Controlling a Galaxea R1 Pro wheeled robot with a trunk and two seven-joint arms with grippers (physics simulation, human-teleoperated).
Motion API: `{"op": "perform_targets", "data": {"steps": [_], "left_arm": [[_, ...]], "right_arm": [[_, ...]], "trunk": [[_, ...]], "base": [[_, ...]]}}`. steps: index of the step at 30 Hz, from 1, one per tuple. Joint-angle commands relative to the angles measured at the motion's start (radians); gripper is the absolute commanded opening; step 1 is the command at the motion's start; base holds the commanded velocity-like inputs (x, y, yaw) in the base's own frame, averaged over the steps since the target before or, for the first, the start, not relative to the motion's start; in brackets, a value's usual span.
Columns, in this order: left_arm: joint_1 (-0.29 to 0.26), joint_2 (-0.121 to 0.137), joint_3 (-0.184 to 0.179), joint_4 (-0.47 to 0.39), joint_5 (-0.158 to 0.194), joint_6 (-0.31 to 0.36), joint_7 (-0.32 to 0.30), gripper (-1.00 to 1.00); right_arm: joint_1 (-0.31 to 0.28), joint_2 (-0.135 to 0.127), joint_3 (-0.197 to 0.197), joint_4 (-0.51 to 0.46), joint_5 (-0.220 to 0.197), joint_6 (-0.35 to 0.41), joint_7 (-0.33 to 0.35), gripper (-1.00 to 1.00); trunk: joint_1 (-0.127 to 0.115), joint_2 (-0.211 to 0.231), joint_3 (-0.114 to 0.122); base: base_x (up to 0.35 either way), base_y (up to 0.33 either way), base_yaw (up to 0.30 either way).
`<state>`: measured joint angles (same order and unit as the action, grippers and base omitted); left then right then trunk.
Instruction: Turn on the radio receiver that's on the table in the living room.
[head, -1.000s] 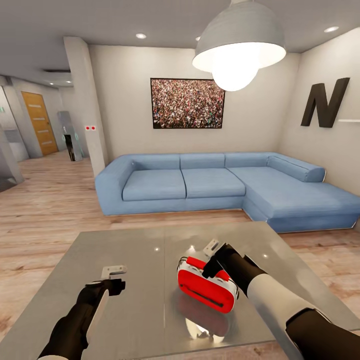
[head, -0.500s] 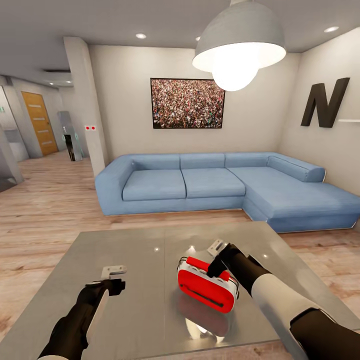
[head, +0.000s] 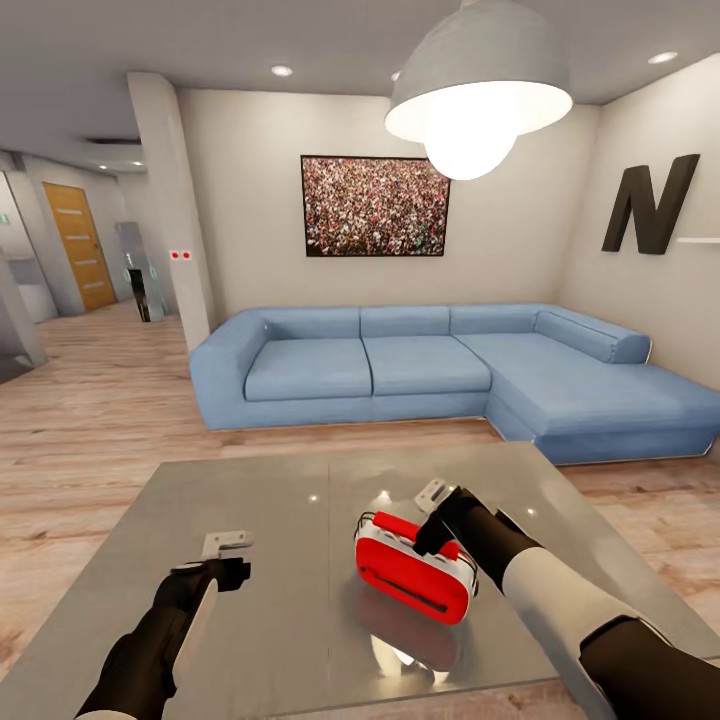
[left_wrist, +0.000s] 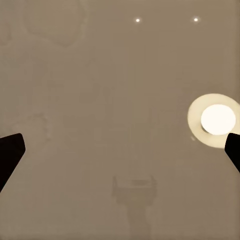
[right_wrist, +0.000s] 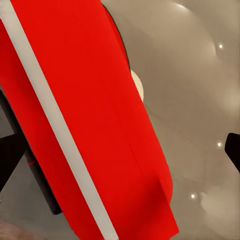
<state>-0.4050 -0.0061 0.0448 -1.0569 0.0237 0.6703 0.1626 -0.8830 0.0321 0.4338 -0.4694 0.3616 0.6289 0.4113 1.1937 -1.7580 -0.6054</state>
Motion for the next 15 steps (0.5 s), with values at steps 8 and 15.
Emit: {"op": "perform_targets", "data": {"steps": [8,15], "left_arm": [[0.0,0.0,0.0,0.0,0.0,0.0,0.0,1.0],[0.0,-0.001,0.0,0.001,-0.001,0.0,0.0,1.0]], "right_arm": [[0.0,0.0,0.0,0.0,0.0,0.0,0.001,1.0],[0.0,0.0,0.0,0.0,0.0,0.0,0.001,1.0]], "trunk": [[0.008,-0.014,-0.006],[0.019,-0.035,-0.016]], "base": [[0.0,0.0,0.0],[0.0,0.0,0.0]]}}
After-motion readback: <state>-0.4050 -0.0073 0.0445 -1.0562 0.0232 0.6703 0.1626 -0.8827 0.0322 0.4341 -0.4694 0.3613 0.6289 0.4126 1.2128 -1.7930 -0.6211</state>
